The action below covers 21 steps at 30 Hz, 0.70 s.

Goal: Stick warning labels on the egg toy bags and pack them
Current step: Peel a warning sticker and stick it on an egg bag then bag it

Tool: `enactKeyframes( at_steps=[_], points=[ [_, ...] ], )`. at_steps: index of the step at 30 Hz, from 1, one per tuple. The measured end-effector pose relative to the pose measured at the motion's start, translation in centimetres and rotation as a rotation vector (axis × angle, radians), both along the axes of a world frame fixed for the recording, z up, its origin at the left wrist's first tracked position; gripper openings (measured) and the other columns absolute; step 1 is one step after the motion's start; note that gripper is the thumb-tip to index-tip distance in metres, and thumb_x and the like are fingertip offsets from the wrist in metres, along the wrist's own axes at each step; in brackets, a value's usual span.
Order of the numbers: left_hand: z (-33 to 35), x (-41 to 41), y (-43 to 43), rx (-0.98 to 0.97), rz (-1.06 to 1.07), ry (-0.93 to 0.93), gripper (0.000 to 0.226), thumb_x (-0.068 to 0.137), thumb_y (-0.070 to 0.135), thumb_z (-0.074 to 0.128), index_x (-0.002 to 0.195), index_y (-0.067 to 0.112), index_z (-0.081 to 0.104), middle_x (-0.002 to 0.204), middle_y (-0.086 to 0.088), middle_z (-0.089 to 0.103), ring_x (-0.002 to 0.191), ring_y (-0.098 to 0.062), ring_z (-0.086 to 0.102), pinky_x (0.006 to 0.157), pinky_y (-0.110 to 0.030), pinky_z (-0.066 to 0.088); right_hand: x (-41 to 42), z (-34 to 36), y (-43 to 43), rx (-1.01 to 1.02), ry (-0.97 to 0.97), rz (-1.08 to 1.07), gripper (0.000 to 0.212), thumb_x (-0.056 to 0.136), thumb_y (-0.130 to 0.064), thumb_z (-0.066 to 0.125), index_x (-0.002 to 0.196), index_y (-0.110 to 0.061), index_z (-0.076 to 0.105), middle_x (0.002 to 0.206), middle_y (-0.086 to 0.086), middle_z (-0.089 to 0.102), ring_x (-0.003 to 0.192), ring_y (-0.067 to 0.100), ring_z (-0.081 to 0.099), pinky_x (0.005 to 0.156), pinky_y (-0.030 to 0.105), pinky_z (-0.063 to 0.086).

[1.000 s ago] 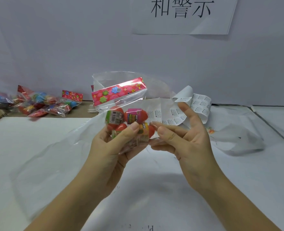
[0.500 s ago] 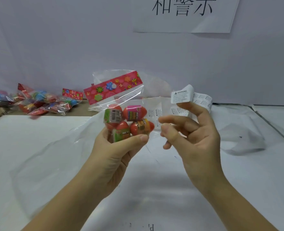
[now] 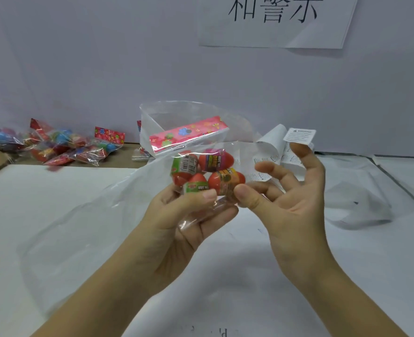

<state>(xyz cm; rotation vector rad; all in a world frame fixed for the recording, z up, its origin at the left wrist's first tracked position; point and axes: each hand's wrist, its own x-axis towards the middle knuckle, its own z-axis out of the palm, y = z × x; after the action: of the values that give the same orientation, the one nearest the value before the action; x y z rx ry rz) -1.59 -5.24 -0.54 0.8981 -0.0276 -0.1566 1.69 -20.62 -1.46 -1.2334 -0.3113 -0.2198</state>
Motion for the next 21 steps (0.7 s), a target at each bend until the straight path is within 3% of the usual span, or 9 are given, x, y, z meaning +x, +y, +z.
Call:
enactKeyframes(
  at_steps=[4,8,12,15,18,19,21],
  points=[
    [0.2,0.1,0.2,-0.007,0.004,-0.009,0.047,0.076,0.012,0.073,0.122,0.007,0.065,0.124,-0.022,0.066,0.113,-0.039,0.065,0.078,-0.034,0.06,0.5,-0.1,-0.3,0.098,0.079,0.067,0.079,0.055,-0.013,0.077,0.122,-0.038,0.043,0.091,-0.009,0.072,0.074,0.014,0.07,0.066,0.022,0.055],
    [0.1,0.2,0.1,0.048,0.094,-0.017,0.031,0.082,0.019,0.069,0.111,0.007,0.072,0.117,-0.018,0.07,0.105,-0.032,0.07,0.075,-0.031,0.06,0.7,-0.1,-0.3,0.156,0.121,0.085,0.085,0.048,-0.02,0.081,0.123,-0.038,0.044,0.09,-0.007,0.072,0.076,0.014,0.069,0.066,0.025,0.055],
    [0.0,0.2,0.1,0.136,0.189,-0.026,0.047,0.074,0.024,0.067,0.117,0.005,0.067,0.11,-0.015,0.073,0.098,-0.026,0.072,0.072,-0.029,0.059,0.8,-0.1,-0.2,0.199,0.173,0.082,0.096,0.044,-0.014,0.087,0.127,-0.035,0.043,0.097,0.003,0.064,0.078,0.013,0.068,0.063,0.025,0.054],
    [-0.1,0.4,0.2,0.095,0.176,-0.009,0.051,0.075,0.024,0.066,0.122,0.005,0.064,0.111,-0.016,0.073,0.1,-0.025,0.072,0.076,-0.031,0.06,0.6,-0.2,0.0,0.194,0.195,0.19,0.096,0.059,-0.011,0.087,0.137,-0.031,0.034,0.106,0.006,0.069,0.086,0.016,0.071,0.067,0.026,0.056],
    [-0.5,0.6,0.0,0.254,0.223,0.022,0.06,0.073,0.029,0.066,0.13,0.012,0.059,0.12,-0.01,0.07,0.111,-0.024,0.067,0.092,-0.04,0.056,0.2,-0.5,0.2,0.079,0.079,0.11,0.085,0.066,-0.019,0.08,0.134,-0.033,0.032,0.099,0.002,0.075,0.09,0.016,0.072,0.077,0.025,0.057],
    [-0.7,0.6,-0.2,0.326,0.27,0.054,0.065,0.071,0.03,0.068,0.133,0.016,0.057,0.123,-0.008,0.068,0.112,-0.023,0.066,0.097,-0.042,0.053,0.0,-0.6,0.3,0.024,-0.003,0.02,0.08,0.068,-0.017,0.077,0.131,-0.036,0.032,0.098,0.0,0.075,0.091,0.015,0.072,0.079,0.022,0.056],
    [-1.1,0.5,-0.8,0.29,0.339,0.12,0.064,0.071,0.027,0.072,0.133,0.015,0.057,0.124,-0.007,0.067,0.108,-0.023,0.068,0.099,-0.045,0.051,-0.5,-1.3,0.5,-0.141,-0.205,-0.157,0.08,0.076,-0.005,0.077,0.129,-0.042,0.03,0.099,-0.004,0.075,0.094,0.015,0.07,0.084,0.019,0.051]
  ],
)
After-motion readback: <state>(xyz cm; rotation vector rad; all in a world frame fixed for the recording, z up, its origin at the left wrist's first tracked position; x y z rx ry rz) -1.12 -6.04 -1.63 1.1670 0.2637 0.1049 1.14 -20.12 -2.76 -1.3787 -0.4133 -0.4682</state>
